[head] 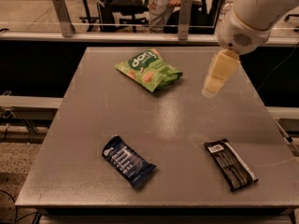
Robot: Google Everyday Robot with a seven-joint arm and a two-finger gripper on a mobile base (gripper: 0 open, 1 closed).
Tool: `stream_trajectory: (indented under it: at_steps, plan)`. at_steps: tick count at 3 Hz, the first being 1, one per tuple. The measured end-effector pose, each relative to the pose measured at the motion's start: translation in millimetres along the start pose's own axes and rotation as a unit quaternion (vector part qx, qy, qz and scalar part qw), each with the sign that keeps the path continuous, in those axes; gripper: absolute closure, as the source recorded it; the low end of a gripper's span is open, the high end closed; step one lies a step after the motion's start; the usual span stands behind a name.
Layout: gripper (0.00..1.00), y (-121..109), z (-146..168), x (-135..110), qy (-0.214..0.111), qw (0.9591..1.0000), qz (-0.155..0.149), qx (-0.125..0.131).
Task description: Move green rice chip bag near rxbar chocolate
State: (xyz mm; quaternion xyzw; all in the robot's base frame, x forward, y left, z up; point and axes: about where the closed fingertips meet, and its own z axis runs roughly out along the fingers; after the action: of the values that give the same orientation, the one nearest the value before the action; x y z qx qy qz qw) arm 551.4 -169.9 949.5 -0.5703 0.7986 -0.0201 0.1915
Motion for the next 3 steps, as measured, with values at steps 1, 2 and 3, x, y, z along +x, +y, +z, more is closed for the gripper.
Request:
stream_trajectory:
  at_steps: [1,2,3]
  plan:
    - [0.00,-29,31,-20,0.003,0.9993,0.037,0.001]
    - [0.00,-45,73,-46,0.009,0.9976,0.065,-0.020]
    - [0.00,-48,96,-60,0.014,0.9967,0.073,-0.033]
